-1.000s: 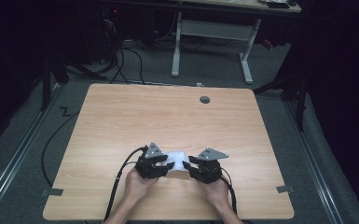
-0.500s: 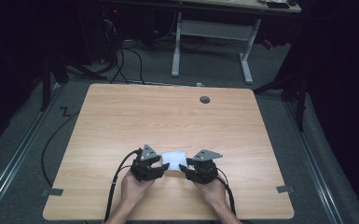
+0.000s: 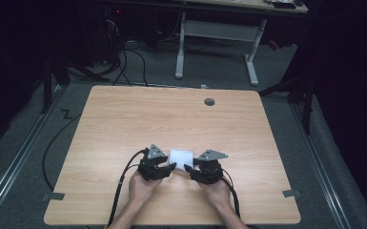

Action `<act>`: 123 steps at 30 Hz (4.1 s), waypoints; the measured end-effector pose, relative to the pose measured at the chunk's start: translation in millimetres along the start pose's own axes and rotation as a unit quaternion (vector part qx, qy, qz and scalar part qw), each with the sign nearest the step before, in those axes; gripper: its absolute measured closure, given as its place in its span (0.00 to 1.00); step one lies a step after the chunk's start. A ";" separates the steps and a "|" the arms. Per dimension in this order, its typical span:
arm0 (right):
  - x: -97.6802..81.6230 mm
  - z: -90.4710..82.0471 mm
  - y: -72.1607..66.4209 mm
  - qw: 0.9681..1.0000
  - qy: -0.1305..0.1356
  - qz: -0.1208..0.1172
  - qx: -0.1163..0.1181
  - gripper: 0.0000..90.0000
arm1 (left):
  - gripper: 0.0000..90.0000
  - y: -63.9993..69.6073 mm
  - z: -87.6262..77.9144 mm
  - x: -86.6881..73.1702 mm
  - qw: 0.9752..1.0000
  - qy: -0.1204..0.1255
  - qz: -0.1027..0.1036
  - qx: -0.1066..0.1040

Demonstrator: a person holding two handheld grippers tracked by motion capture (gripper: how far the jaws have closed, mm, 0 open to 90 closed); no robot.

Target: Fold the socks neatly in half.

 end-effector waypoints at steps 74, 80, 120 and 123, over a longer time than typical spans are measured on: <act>15.8 -53.1 29.5 0.996 0.083 0.026 -0.025 0.64 | 0.54 -38.6 -63.7 9.3 0.995 0.082 -0.022 0.044; 10.4 -59.7 31.2 0.995 0.088 0.034 -0.026 0.63 | 0.54 -41.8 -70.7 8.1 0.995 0.088 -0.025 0.047; -10.4 -86.8 39.7 0.993 0.099 0.050 -0.046 0.63 | 0.53 -58.8 -90.4 -15.4 0.993 0.091 -0.054 0.056; -13.2 -88.7 40.6 0.993 0.099 0.052 -0.048 0.63 | 0.53 -60.4 -91.3 -17.6 0.993 0.089 -0.056 0.058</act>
Point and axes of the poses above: each handheld gripper's, and its own axes: z roughly forward along the jaws, x roughly out of its top, y roughly to its right, the point moved 2 cm from there along z, roughly forward along the jaws, and after that the axes turned 10 degrees about x, right-handed, at the moved point
